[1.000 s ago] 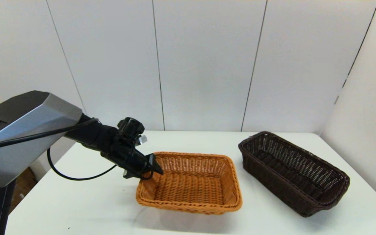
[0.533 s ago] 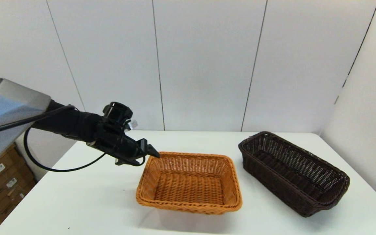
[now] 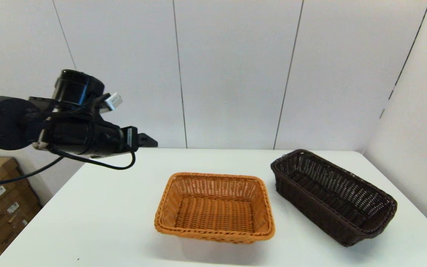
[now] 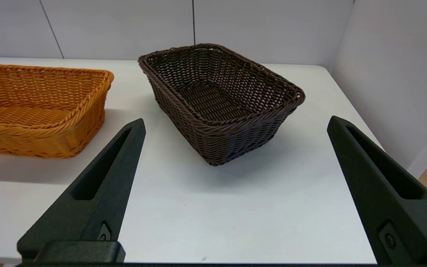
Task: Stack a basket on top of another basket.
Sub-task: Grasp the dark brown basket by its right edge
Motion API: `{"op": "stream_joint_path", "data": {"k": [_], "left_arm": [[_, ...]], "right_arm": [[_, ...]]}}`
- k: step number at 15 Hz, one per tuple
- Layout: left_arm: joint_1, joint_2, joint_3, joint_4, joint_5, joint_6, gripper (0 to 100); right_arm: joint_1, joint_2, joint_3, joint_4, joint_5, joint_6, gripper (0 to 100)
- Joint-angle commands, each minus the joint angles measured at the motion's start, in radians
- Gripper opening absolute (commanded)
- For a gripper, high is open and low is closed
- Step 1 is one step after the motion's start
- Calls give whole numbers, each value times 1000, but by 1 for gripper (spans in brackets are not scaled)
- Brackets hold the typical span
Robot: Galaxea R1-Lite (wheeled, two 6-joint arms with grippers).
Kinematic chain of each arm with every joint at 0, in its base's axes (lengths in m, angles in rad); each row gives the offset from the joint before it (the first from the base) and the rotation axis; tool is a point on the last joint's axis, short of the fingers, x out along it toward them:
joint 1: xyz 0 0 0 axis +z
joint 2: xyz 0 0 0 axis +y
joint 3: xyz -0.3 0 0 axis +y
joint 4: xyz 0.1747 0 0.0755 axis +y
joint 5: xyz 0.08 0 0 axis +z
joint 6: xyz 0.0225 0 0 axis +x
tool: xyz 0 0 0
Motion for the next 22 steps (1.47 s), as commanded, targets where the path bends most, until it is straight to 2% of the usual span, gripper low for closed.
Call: {"op": "stream_joint_path", "data": {"k": [1,2,4,8,12,16,21,22], "left_arm": [[24,-394,239,0,58,151,100],[40,-466,302,0,77,189,100],[80,-617,448,1,181,231,100],[95,-776,647,-3,252,238,100],[126,-905,703,-16,259,298,100],[199,-1095,828,-97,255,379,100],[205,-1279,982,-200,256,399,100],[213,-1315,1013,-207,259,439,100]], "right_arm": [[0,0,0,0,1,0,100],[0,0,0,0,1,0,100],[0,0,1,0,1,0,100],[0,0,0,0,1,0,100],[0,0,0,0,1,0,100],[0,0,0,0,1,0,100],[0,0,0,0,1,0,100],[0,0,0,0,1,0,100]]}}
